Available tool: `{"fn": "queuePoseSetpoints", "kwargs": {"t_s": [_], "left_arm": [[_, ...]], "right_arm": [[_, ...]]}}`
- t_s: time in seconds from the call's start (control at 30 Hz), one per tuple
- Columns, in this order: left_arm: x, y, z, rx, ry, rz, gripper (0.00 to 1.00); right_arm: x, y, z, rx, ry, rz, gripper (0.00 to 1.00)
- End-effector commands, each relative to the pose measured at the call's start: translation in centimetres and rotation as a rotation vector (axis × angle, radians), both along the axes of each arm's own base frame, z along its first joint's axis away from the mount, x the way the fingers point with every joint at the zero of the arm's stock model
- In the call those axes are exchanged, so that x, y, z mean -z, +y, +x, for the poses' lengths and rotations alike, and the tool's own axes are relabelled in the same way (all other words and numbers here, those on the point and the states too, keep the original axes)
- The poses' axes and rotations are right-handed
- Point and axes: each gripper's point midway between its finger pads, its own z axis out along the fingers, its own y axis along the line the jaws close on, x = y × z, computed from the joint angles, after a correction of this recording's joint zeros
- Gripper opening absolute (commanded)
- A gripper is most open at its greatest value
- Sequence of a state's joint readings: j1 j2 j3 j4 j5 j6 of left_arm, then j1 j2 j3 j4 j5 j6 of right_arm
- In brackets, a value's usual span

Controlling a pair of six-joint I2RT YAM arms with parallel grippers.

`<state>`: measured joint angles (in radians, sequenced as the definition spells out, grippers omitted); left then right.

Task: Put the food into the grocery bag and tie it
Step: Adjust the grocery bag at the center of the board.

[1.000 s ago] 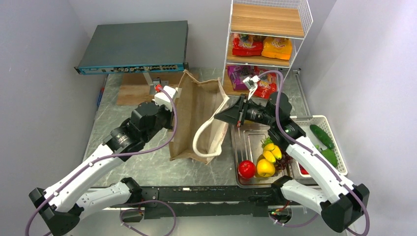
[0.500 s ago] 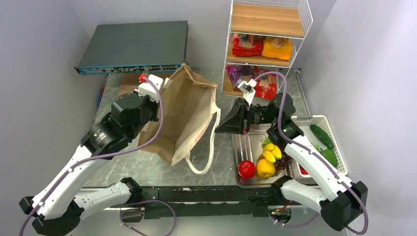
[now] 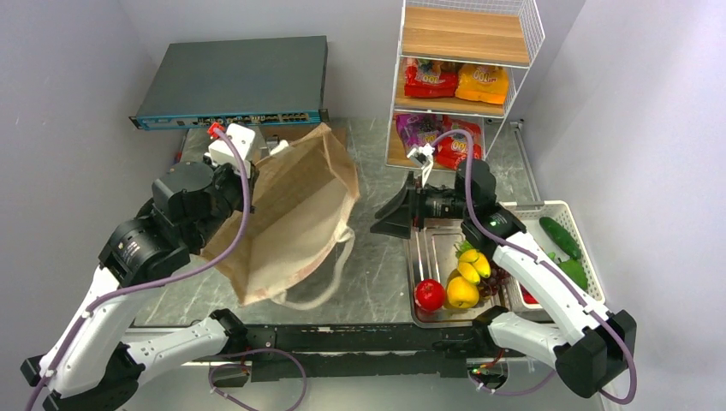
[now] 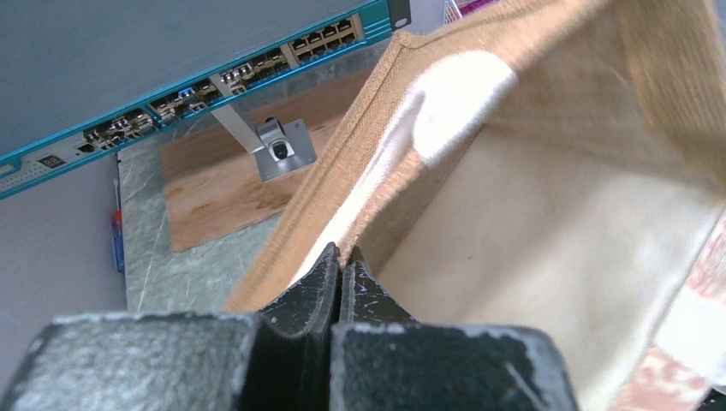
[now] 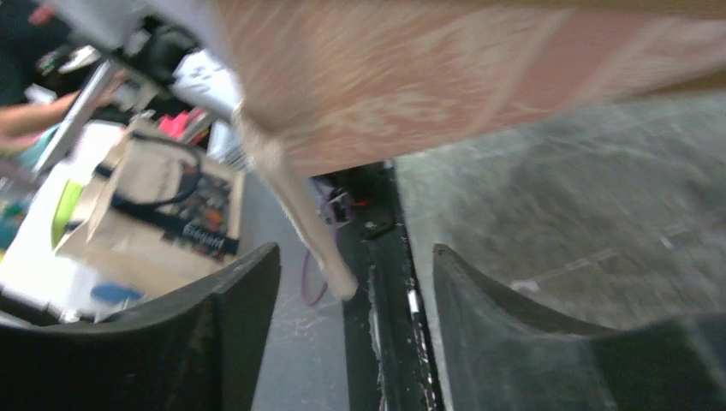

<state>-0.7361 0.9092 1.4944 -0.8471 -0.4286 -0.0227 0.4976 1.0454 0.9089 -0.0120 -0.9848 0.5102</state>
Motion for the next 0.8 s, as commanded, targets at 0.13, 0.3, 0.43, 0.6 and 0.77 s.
{"fn": "queuePoseSetpoints", "kwargs": {"t_s": [0.13, 0.3, 0.43, 0.6, 0.77], "left_arm": [[-1.2, -1.0, 0.4, 0.001, 0.012, -0.077, 0.00], [0.0, -2.2, 1.6, -0.018, 0.055, -0.093, 0.00], [0.7, -3.1, 2.5, -0.041, 0.078, -0.123, 0.00], [1.5, -3.7, 3.5, -0.098, 0.115, -0.179, 0.00], [2.0, -4.6, 4.0, -0.108, 0.141, -0.228, 0.00]], "right_arm": [[3.7, -5.8, 6.5, 0.576, 0.054, -0.335, 0.73], [0.7, -6.3, 5.1, 0.628, 0.096, -0.241, 0.76], [-0.4, -6.4, 4.5, 0.702, 0.180, -0.136, 0.81], [-1.0, -4.9, 4.2, 0.777, 0.277, -0.081, 0.86], [1.9, -3.2, 5.0, 0.843, 0.334, -0.158, 0.87]]}}
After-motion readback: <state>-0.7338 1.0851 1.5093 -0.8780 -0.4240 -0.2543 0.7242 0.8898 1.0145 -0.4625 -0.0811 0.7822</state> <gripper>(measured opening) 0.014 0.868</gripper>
